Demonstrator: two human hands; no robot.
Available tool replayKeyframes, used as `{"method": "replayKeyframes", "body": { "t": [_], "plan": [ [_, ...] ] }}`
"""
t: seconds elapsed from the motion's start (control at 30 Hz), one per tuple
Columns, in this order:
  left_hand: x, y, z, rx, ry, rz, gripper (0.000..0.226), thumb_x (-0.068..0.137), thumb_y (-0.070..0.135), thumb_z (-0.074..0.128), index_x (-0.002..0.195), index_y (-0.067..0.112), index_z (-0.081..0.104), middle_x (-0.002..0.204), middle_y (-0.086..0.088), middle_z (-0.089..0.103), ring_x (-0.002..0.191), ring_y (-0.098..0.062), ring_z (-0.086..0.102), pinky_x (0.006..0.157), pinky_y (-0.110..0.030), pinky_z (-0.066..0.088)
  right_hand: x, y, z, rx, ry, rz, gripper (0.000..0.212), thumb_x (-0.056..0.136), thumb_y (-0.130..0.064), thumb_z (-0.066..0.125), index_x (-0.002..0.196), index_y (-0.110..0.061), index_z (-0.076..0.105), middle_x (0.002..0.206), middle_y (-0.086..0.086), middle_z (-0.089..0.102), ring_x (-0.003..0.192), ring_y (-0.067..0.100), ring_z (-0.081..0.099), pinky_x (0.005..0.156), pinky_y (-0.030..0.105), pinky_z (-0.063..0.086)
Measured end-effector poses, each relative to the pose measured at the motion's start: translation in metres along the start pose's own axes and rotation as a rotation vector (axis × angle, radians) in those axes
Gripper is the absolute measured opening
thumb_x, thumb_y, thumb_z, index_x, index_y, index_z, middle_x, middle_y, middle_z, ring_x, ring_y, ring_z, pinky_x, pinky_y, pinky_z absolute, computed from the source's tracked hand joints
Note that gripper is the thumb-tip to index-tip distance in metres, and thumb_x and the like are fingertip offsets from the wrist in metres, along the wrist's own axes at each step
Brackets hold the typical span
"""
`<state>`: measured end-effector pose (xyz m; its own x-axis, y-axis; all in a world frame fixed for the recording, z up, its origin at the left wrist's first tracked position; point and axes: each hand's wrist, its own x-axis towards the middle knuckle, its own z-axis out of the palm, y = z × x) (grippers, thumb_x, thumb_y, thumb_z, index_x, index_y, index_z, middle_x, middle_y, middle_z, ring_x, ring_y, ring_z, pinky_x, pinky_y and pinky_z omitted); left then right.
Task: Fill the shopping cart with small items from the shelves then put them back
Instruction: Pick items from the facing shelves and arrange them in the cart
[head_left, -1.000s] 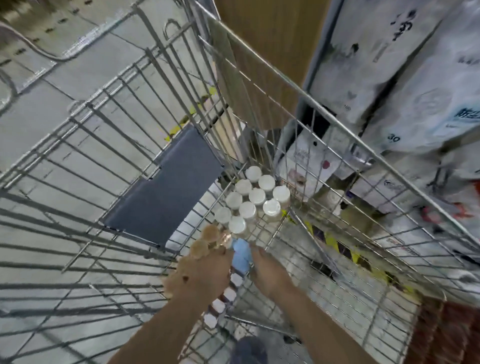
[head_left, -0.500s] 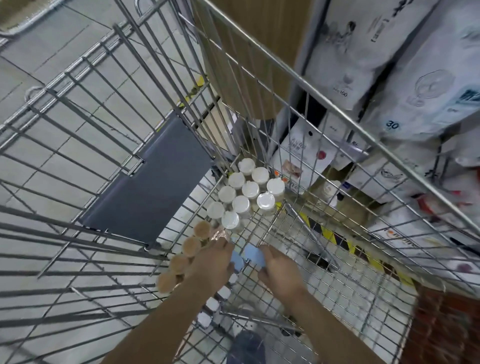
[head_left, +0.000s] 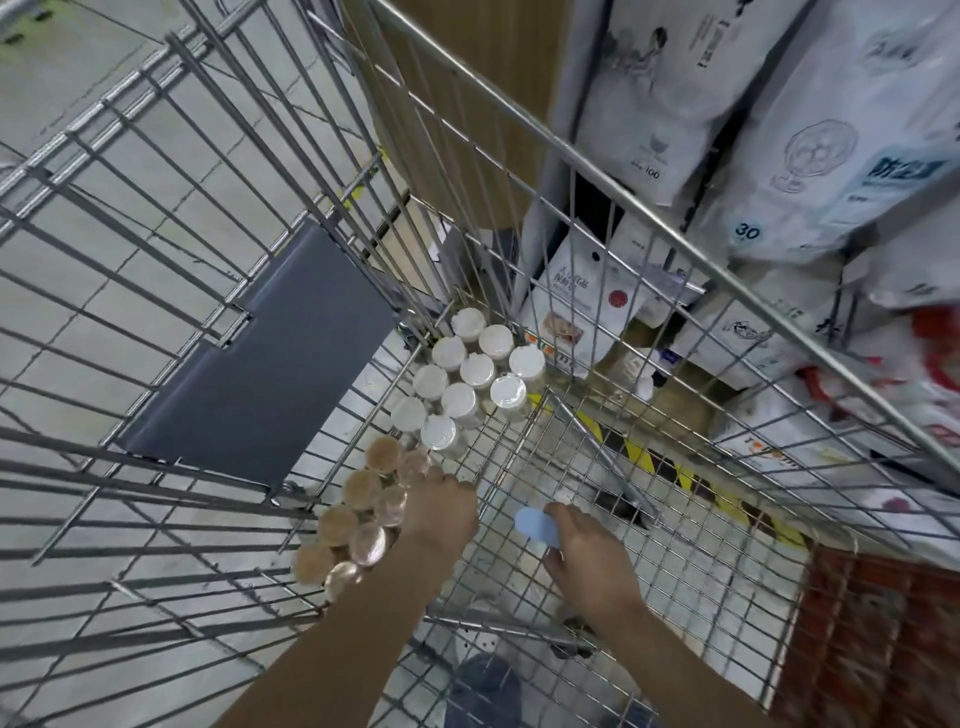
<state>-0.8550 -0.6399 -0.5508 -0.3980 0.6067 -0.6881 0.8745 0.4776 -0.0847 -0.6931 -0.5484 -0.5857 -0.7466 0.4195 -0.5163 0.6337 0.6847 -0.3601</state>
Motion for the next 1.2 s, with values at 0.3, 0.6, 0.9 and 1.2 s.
{"method": "replayKeyframes", "body": {
  "t": [0.3,0.6,0.9,1.2],
  "plan": [
    [0.014,0.001,0.02,-0.041,0.07,0.025,0.05,0.095,0.049,0.042,0.129,0.012,0.045,0.128,-0.009,0.051,0.122,-0.028,0.045,0.092,-0.039,0.038,-0.006,0.004,0.0,0.032,0.05,0.065,0.042,0.094,-0.021,0.052,0.134,-0.018,0.04,0.127,-0.003,0.05,0.112,0.014,0.051,0.086,0.026,0.047],
    [0.008,-0.002,0.017,-0.334,0.213,-0.016,0.034,0.093,0.026,0.053,0.126,0.017,0.047,0.121,-0.002,0.057,0.11,-0.021,0.052,0.073,-0.029,0.04,-0.019,0.008,-0.006,0.235,0.126,0.229,0.039,0.094,-0.02,0.057,0.132,-0.019,0.046,0.127,0.0,0.056,0.11,0.019,0.056,0.081,0.029,0.05],
    [-0.068,0.018,-0.06,-1.192,0.417,-0.008,0.028,0.078,0.014,0.075,0.103,0.017,0.062,0.093,0.006,0.064,0.088,-0.012,0.058,0.064,-0.016,0.041,-0.106,0.021,-0.077,0.983,0.445,0.444,0.031,0.083,-0.008,0.07,0.112,-0.015,0.061,0.103,-0.005,0.062,0.088,0.004,0.058,0.061,0.015,0.046],
    [-0.204,0.084,-0.171,-1.629,0.373,0.204,0.017,0.082,0.016,0.072,0.094,0.025,0.065,0.079,0.003,0.06,0.06,-0.006,0.051,0.051,-0.016,0.039,-0.277,0.033,-0.183,1.465,0.81,0.443,0.018,0.083,-0.013,0.07,0.099,-0.022,0.068,0.087,-0.013,0.071,0.08,-0.001,0.064,0.071,0.017,0.045]
  ]
}}
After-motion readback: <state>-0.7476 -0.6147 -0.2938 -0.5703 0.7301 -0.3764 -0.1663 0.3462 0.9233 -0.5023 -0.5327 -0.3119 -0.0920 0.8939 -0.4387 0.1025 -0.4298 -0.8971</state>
